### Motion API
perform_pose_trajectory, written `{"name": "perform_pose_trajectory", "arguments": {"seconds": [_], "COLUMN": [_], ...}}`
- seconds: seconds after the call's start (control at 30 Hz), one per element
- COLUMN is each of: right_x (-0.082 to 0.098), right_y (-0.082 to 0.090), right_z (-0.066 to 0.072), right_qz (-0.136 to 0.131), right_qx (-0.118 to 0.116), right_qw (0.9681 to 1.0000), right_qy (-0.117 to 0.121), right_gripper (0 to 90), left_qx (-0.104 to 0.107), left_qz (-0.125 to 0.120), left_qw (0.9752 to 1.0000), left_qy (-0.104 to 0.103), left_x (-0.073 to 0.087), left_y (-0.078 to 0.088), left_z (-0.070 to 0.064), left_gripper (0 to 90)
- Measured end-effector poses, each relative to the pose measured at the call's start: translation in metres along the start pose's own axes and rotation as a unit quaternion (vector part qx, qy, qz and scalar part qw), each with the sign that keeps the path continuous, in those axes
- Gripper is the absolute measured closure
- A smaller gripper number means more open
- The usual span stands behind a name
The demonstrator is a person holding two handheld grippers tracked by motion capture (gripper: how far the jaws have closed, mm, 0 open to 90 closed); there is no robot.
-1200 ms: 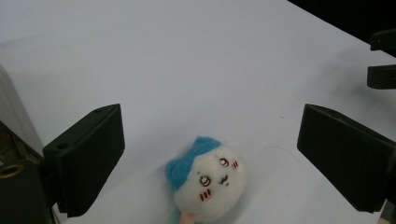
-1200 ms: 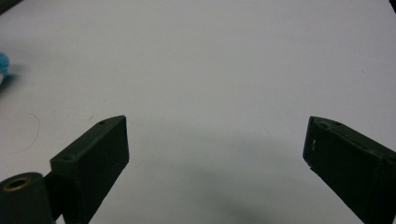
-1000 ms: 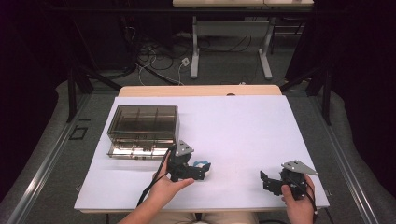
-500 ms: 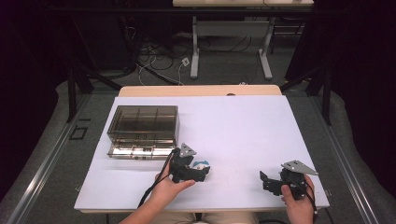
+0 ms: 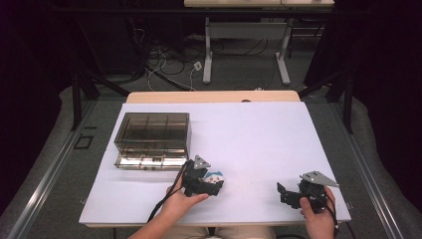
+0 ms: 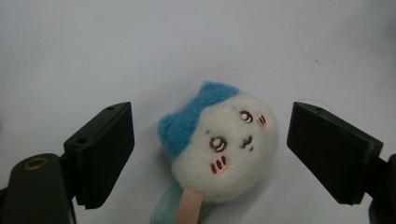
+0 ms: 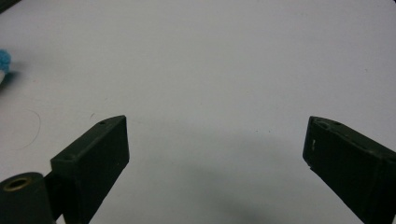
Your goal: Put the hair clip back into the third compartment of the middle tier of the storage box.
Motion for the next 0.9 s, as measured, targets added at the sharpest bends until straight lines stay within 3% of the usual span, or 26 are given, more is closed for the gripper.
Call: {"name": "perform_pose_trajectory", "arguments": {"seconds": [0.6, 0.9], "right_x": [0.0002, 0.0004], "right_y": [0.0003, 0.0003], "right_z": [0.0, 0.0002], "right_qz": [0.0, 0.0], "right_qx": [-0.002, -0.004], "right_qw": [1.0, 1.0], "right_qy": [0.002, 0.003], "right_gripper": [6.9, 6.9], "left_qx": [0.002, 0.01], "left_qz": [0.021, 0.035], "left_qw": [0.9998, 0.9993], "left_qy": [-0.002, -0.007], "left_x": [0.0065, 0.0085], "left_y": [-0.0084, -0.0093], "left_z": [0.0004, -0.0018], "left_gripper": [15.3, 20.5]}}
Point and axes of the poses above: each handheld gripper's, and its own axes: y roughly backward along the jaws, x roughly out of its underside, z roughly to its left, the point moved 5 cm from there along -y, roughly forward along the jaws, and after that the axes turned 1 degree about -x, right-handed, at the moved point
